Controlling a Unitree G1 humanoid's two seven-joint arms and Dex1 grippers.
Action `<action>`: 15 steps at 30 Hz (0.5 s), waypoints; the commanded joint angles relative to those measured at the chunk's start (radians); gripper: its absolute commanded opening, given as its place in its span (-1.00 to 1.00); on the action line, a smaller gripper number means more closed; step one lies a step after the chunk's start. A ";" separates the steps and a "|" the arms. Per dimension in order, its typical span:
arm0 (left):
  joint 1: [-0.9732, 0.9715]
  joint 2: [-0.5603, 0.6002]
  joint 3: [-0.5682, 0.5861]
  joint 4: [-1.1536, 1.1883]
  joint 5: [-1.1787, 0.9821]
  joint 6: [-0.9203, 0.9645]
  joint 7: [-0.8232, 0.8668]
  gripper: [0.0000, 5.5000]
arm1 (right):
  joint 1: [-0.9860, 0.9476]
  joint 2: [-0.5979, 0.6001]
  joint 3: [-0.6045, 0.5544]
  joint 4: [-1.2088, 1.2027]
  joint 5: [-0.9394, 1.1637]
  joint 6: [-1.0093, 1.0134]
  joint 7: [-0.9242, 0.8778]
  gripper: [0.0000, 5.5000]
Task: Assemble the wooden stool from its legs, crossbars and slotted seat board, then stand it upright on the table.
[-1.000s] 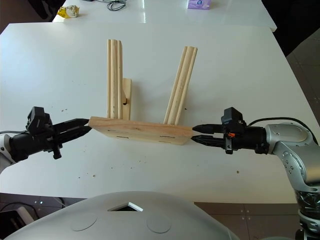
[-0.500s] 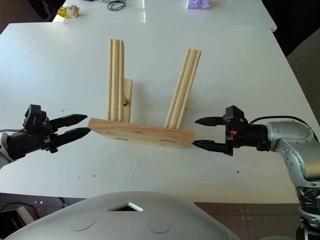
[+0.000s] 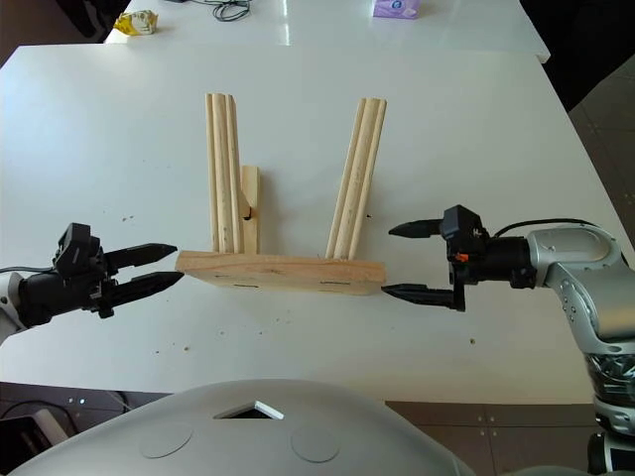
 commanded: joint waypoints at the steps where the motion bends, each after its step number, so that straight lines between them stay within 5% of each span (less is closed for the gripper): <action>1: -0.072 0.050 0.051 0.027 -0.059 0.046 -0.019 0.29 | 0.027 -0.026 -0.014 0.001 -0.021 -0.026 0.011 0.96; 5: -0.090 0.074 0.046 0.014 -0.080 0.078 -0.034 0.49 | 0.039 -0.026 -0.019 0.003 -0.025 -0.034 0.005 0.96; 9: 0.042 0.123 -0.042 -0.003 0.079 -0.038 -0.140 0.49 | 0.101 -0.032 0.007 -0.025 -0.062 -0.072 0.011 0.96; 15: -0.092 0.013 -0.235 0.110 0.327 -0.260 -0.036 0.49 | 0.097 0.041 0.092 -0.063 -0.125 -0.095 -0.088 0.96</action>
